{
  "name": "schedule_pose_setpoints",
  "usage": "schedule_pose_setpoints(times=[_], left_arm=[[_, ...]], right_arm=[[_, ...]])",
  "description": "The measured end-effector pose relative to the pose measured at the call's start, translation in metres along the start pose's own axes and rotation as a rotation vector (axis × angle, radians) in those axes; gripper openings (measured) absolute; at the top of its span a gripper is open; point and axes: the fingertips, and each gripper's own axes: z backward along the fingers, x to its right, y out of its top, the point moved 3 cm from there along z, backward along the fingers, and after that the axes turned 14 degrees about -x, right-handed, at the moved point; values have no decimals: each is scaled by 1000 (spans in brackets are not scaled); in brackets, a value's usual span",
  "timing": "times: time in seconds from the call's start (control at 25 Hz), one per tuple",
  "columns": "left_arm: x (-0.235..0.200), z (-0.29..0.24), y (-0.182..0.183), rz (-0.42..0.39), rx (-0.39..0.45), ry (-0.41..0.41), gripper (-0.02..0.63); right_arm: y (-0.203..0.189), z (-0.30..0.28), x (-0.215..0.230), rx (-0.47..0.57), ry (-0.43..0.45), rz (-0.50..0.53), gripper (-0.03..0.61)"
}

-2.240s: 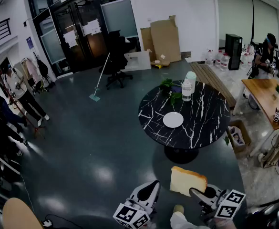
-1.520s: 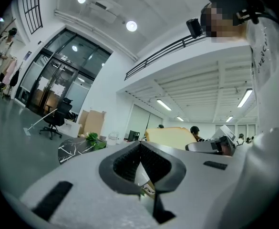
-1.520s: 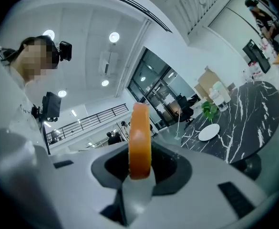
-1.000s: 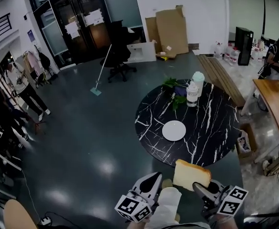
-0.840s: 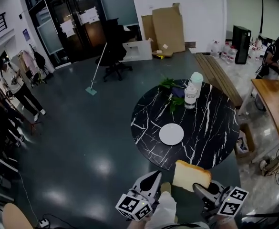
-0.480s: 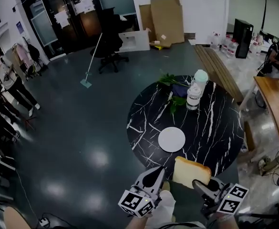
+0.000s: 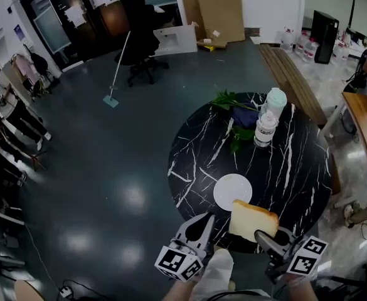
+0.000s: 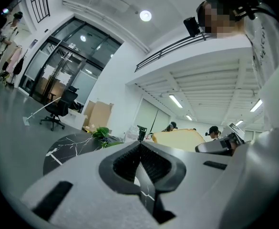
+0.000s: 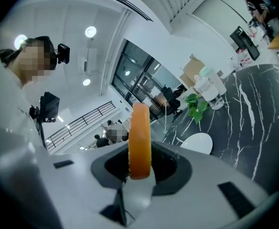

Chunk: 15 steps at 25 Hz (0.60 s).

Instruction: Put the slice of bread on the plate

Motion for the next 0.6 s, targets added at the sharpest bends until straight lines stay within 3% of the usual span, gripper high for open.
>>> schedule_pose_setpoints(times=[0.32,0.6], left_arm=[[-48,-42,6,5,-16,27,8],[-79,-66,-7,36,-44,35,8]], right_arm=[[16,-50,43,-55,-1,-73,94],[16,-96,88,-112,-20,-201,94]])
